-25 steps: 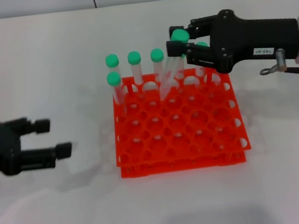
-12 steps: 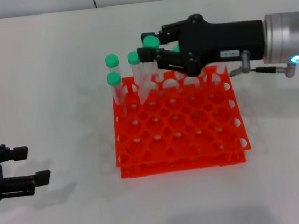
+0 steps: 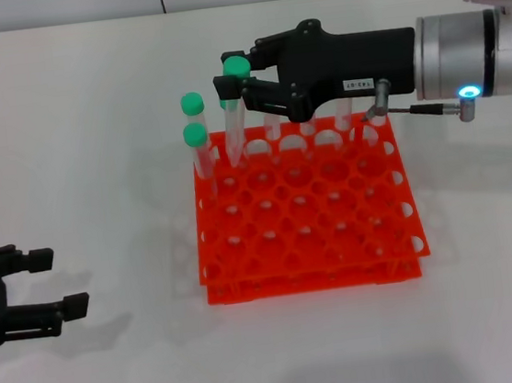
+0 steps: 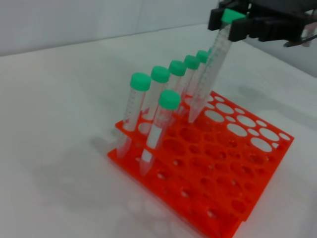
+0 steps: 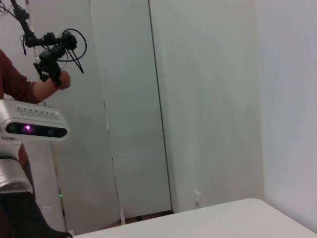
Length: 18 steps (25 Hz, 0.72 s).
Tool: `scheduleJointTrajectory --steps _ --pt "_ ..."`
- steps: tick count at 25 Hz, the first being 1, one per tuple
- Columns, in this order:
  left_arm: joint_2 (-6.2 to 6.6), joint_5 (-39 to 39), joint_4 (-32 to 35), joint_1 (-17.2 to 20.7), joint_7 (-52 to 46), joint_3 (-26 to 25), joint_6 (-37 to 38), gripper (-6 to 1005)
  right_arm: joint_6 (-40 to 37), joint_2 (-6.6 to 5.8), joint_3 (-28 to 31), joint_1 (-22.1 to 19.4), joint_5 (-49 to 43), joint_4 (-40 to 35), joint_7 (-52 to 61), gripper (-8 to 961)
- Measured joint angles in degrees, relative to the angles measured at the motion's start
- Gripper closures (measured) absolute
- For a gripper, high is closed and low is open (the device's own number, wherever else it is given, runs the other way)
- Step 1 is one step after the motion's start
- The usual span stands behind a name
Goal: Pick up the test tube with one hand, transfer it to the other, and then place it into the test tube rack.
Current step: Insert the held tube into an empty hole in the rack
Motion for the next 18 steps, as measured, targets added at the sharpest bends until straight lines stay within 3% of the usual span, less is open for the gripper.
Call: scheduleJointTrajectory --steps 18 --pt "0.71 0.2 -2.6 -2.4 1.1 0.0 -0.1 113 7.1 0.18 -3.8 1.3 0.6 0.8 -0.5 688"
